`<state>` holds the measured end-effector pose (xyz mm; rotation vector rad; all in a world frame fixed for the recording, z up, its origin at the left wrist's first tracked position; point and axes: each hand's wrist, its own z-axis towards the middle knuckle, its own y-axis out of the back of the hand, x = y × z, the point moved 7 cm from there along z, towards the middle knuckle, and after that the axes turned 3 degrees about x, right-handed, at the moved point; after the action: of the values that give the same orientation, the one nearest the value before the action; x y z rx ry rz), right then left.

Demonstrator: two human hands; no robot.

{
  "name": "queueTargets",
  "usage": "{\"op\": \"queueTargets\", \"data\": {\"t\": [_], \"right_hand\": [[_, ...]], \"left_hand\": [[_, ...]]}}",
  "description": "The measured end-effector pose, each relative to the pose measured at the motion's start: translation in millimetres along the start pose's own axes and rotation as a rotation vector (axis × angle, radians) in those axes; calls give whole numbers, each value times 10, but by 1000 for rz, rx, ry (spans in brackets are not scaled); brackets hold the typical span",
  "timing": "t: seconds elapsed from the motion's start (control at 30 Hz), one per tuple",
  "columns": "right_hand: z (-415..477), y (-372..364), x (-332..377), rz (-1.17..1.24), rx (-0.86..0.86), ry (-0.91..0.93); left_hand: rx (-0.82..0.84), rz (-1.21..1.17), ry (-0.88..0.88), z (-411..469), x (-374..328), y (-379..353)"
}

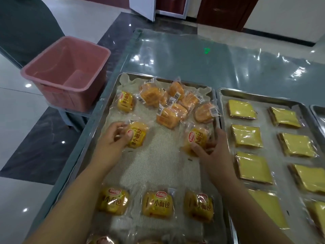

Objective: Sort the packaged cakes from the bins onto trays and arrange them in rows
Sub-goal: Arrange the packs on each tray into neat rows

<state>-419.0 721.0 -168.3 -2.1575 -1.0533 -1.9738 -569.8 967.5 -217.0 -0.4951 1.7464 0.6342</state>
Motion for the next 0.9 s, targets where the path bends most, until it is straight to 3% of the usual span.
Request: {"op": "queueTargets", "data": {"t": [0.17,0.27,0.37,0.47,0.57,0.67,0.77,0.9], "right_hand": [[-200,-72,-262,-158,93,-101],[-207,7,-396,-416,84,-228],[-220,37,-446,-624,137,-291],[-184,95,-390,-775,74,-224],[-123,91,-268,-803,144,-68],[-101,-55,-177,-938,418,93],[-88,-212,-219,-1050,596,138],[-21,-243,-198,-1024,533,161]], "left_hand": [[278,80,19,-158,-49,-350],[436,263,116,-143,49,-568],[354,646,13,-46,22,-628],[252,921,-180,-29,-118,-621],[357,1012,-170,-125,-63,-671],[377,1061,-158,-193,2,-721],[362,1023,-146,-199,1,-736],[386,984,-167,-225,-57,-754]]}}
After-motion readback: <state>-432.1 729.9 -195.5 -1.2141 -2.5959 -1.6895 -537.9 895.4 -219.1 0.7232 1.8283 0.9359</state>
